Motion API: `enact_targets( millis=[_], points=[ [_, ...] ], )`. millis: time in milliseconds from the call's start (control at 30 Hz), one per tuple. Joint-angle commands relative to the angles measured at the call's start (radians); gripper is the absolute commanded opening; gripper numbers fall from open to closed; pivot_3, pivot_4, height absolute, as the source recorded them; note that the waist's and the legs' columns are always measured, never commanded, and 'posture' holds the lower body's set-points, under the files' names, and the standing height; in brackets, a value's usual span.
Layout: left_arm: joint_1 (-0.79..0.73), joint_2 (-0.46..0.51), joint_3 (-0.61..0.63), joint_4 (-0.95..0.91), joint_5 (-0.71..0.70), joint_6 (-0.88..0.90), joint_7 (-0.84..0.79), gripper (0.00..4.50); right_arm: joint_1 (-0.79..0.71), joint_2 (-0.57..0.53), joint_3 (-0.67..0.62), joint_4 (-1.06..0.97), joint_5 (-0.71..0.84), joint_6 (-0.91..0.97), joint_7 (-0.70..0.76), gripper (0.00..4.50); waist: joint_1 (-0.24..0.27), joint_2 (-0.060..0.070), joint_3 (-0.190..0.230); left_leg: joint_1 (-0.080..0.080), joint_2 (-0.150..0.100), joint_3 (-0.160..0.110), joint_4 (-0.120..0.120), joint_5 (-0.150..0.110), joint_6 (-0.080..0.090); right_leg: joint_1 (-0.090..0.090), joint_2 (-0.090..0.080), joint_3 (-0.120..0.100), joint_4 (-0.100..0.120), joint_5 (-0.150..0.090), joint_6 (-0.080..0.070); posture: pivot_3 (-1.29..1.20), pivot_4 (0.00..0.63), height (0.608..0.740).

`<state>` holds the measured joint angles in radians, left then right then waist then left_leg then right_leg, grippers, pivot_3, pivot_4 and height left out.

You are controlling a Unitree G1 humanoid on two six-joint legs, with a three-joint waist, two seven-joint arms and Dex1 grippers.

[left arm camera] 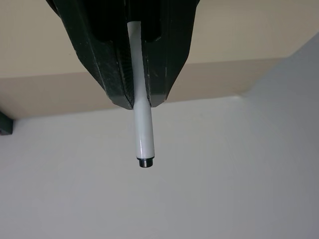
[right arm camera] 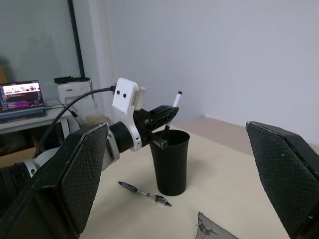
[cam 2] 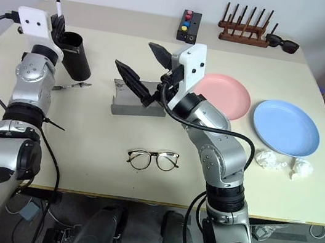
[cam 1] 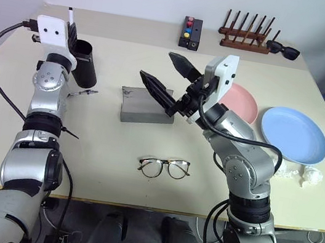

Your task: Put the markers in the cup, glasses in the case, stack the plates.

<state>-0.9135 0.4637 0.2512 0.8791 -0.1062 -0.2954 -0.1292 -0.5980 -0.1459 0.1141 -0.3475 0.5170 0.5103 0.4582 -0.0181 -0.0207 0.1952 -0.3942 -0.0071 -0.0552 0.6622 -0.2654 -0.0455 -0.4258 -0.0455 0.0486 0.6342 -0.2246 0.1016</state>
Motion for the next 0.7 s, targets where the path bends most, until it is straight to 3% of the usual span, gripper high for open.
enact_targets(
  millis=[33, 100, 267, 600, 667, 700],
  points=[
    [-0.019, 0.004, 0.012, -0.015, -0.012, -0.021, -0.005, 0.39, -0.007, 0.009, -0.001, -0.035, 0.007, -0.018, 0.007, 4.50, 0.000, 0.000, 0.000, 0.000, 0.000, 0.000, 0.000, 0.000, 0.000, 0.000, 0.000, 0.000, 0.000, 0.000, 0.000, 0.00, 0.150, 0.735],
    [-0.018, 0.005, 0.012, -0.017, -0.011, -0.019, 0.002, 1.17, -0.005, 0.009, -0.001, -0.038, 0.008, -0.017, 0.008, 4.50, 0.000, 0.000, 0.000, 0.000, 0.000, 0.000, 0.000, 0.000, 0.000, 0.000, 0.000, 0.000, 0.000, 0.000, 0.000, 0.00, 0.150, 0.735],
    [-0.019, 0.005, 0.011, -0.014, -0.009, -0.017, 0.007, 3.60, -0.005, 0.009, -0.002, -0.038, 0.010, -0.016, 0.010, 4.50, 0.000, 0.000, 0.000, 0.000, 0.000, 0.000, 0.000, 0.000, 0.000, 0.000, 0.000, 0.000, 0.000, 0.000, 0.000, 0.00, 0.150, 0.735],
    [-0.021, 0.003, 0.023, -0.087, -0.058, 0.013, -0.046, 3.60, -0.006, 0.006, -0.001, -0.038, 0.013, -0.012, 0.022, 4.50, 0.000, 0.000, 0.000, 0.000, 0.000, 0.000, 0.000, 0.000, 0.000, 0.000, 0.000, 0.000, 0.000, 0.000, 0.000, 0.00, 0.150, 0.735],
    [-0.006, 0.032, 0.021, -0.182, -0.115, 0.073, -0.161, 3.60, -0.005, 0.005, 0.000, -0.040, 0.011, -0.010, 0.023, 4.50, 0.000, 0.000, 0.000, 0.000, 0.000, 0.000, 0.000, 0.000, 0.000, 0.000, 0.000, 0.000, 0.000, 0.000, 0.000, 0.00, 0.150, 0.735],
    [0.024, 0.073, 0.005, -0.278, -0.168, 0.151, -0.289, 3.87, -0.003, 0.005, -0.002, -0.042, 0.013, -0.009, 0.023, 4.50, -0.002, 0.000, 0.000, 0.000, 0.000, 0.000, 0.000, 0.000, 0.000, 0.000, 0.000, 0.000, 0.000, 0.000, 0.000, 0.00, 0.150, 0.735]
  ],
)
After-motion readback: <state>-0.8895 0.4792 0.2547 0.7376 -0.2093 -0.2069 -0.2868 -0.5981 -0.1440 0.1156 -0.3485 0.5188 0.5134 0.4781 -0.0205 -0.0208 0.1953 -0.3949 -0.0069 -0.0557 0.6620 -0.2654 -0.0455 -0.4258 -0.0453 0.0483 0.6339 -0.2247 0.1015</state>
